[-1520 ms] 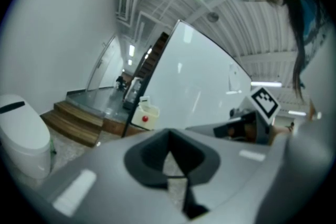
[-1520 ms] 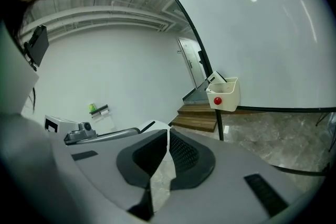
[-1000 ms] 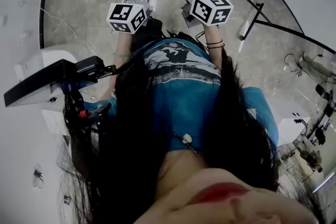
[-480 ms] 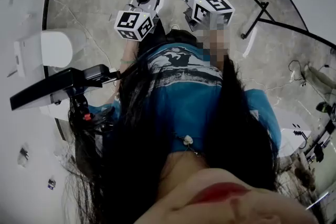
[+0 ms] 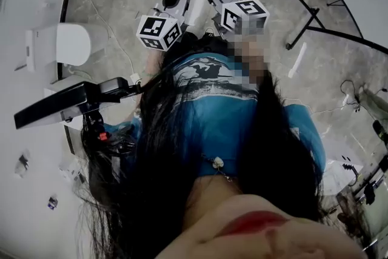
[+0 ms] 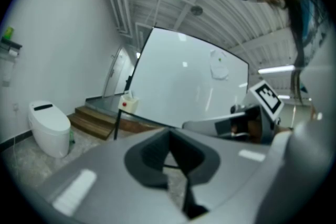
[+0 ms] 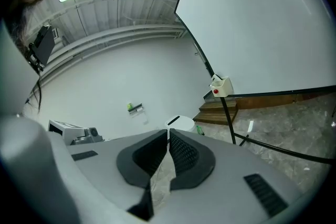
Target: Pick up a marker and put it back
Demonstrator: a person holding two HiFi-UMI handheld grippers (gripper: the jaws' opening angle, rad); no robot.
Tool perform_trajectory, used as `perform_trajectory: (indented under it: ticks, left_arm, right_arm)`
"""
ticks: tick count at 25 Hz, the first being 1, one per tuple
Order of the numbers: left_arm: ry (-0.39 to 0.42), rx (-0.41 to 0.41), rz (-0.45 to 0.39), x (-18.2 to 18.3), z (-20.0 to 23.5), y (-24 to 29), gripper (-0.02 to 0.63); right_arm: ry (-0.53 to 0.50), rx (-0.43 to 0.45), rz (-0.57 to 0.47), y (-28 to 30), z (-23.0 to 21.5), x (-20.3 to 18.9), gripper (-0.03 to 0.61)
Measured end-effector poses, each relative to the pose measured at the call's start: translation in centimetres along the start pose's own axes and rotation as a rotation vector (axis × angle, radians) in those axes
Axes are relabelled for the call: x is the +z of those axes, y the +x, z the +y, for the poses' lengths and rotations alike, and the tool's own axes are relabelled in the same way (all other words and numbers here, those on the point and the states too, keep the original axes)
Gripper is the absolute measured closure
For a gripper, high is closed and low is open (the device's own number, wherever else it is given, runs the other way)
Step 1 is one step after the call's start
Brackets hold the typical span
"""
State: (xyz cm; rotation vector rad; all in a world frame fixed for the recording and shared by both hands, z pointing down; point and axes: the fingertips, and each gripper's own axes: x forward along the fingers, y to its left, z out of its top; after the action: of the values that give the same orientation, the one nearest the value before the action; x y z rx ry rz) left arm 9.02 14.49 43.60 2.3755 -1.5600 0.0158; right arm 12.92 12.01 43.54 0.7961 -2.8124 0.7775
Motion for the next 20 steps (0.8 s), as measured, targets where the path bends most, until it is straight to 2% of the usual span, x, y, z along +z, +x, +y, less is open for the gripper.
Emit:
perform_trajectory:
  ticks: [8, 20]
  left_arm:
    - [0.011, -0.009, -0.026, 1.4, 1.7, -4.2, 0.614]
    - [0.004, -0.019, -0.040, 0.9, 4.6, -7.6, 0.614]
  right_arm:
    - [-0.002, -0.006, -0.017, 1.3, 4.1, -0.2, 0.557]
    - [-0.009, -0.055, -0.036, 2.7, 6.3, -1.1, 0.557]
